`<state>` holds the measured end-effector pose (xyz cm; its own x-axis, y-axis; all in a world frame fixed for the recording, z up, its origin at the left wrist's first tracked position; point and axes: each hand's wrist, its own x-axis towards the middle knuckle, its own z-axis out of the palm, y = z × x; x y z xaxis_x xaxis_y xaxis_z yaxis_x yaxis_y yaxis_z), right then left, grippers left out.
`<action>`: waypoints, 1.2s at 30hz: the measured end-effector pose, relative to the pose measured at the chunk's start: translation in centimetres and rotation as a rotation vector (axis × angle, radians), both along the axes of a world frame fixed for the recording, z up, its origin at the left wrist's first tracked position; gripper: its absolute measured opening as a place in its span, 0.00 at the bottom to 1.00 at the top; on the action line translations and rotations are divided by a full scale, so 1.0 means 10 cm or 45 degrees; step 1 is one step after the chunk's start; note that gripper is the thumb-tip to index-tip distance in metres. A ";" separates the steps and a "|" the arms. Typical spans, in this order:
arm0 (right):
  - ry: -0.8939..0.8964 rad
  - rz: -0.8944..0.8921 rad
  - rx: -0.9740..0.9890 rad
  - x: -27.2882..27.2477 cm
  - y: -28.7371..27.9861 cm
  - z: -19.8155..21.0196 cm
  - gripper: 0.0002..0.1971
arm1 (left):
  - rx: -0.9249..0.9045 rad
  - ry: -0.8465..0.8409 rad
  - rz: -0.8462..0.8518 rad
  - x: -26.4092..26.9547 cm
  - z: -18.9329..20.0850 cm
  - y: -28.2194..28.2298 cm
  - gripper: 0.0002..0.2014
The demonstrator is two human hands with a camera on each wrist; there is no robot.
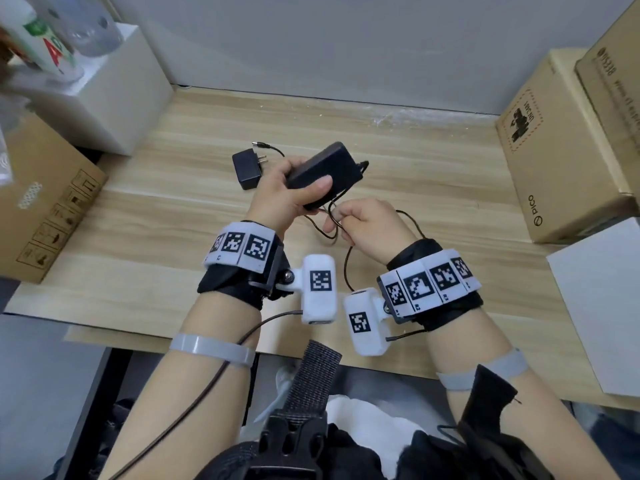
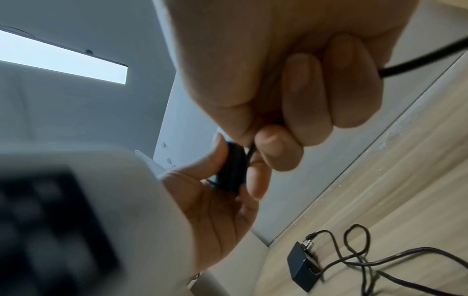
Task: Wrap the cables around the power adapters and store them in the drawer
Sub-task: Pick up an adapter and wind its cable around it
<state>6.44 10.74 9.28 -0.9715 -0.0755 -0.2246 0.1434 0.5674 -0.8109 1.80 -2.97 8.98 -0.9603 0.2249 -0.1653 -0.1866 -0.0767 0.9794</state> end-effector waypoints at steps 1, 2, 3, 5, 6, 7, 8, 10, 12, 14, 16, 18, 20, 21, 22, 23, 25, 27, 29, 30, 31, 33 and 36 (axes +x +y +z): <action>0.005 0.013 -0.020 0.01 -0.01 0.04 0.18 | -0.081 0.049 -0.013 -0.01 0.00 0.00 0.13; 0.011 0.023 -0.041 0.02 -0.01 0.07 0.17 | -0.154 0.090 -0.027 -0.01 -0.01 0.01 0.14; 0.024 0.032 -0.055 0.02 -0.01 0.11 0.16 | -0.215 0.121 -0.041 -0.01 -0.02 0.01 0.16; 0.065 0.061 -0.045 0.02 0.02 0.18 0.14 | -0.316 0.160 -0.062 -0.01 -0.06 -0.01 0.18; 0.088 0.082 -0.032 0.02 0.03 0.21 0.11 | -0.368 0.173 -0.073 -0.02 -0.07 -0.03 0.19; 0.107 0.099 -0.018 0.01 0.04 0.24 0.09 | -0.414 0.184 -0.091 -0.02 -0.08 -0.04 0.19; 0.129 0.112 -0.005 0.00 0.05 0.27 0.06 | -0.450 0.194 -0.118 -0.02 -0.09 -0.06 0.19; 0.187 0.090 0.029 -0.03 0.08 0.32 0.04 | -0.481 0.194 -0.196 -0.03 -0.07 -0.08 0.21; 0.256 0.004 0.020 -0.06 0.13 0.36 0.03 | -0.476 0.183 -0.282 -0.03 -0.04 -0.11 0.22; 0.313 -0.068 -0.011 -0.08 0.18 0.39 0.08 | -0.437 0.183 -0.357 -0.02 0.01 -0.15 0.22; 0.337 -0.095 -0.075 -0.10 0.21 0.40 0.10 | -0.341 0.181 -0.410 0.00 0.06 -0.17 0.22; 0.369 -0.112 -0.142 -0.12 0.22 0.38 0.09 | -0.247 0.181 -0.437 0.01 0.11 -0.19 0.23; 0.403 -0.173 -0.197 -0.15 0.24 0.34 0.06 | -0.130 0.178 -0.466 0.01 0.15 -0.21 0.24; 0.408 -0.210 -0.221 -0.17 0.25 0.32 0.06 | -0.054 0.166 -0.470 0.02 0.16 -0.22 0.25; 0.407 -0.237 -0.239 -0.18 0.26 0.29 0.05 | 0.030 0.144 -0.453 0.02 0.17 -0.21 0.27; 0.400 -0.251 -0.255 -0.19 0.25 0.27 0.05 | 0.115 0.121 -0.418 0.02 0.17 -0.20 0.30; 0.351 -0.255 -0.263 -0.21 0.21 0.21 0.09 | 0.252 0.080 -0.327 0.02 0.19 -0.17 0.35; 0.271 -0.197 -0.229 -0.20 0.14 0.16 0.13 | 0.339 0.041 -0.231 0.01 0.21 -0.14 0.38; 0.213 -0.071 -0.154 -0.17 0.05 0.10 0.11 | 0.361 0.024 -0.130 0.00 0.24 -0.12 0.29; 0.199 -0.026 -0.106 -0.17 0.02 0.07 0.11 | 0.349 0.013 -0.081 0.00 0.25 -0.11 0.22; 0.189 0.005 -0.057 -0.16 0.00 0.05 0.12 | 0.327 0.003 -0.042 0.00 0.27 -0.10 0.16; 0.174 0.050 0.024 -0.14 -0.03 0.06 0.12 | 0.295 -0.005 0.003 0.00 0.27 -0.11 0.11; 0.175 0.132 0.101 -0.14 -0.05 0.09 0.13 | 0.252 -0.011 0.048 -0.04 0.23 -0.13 0.13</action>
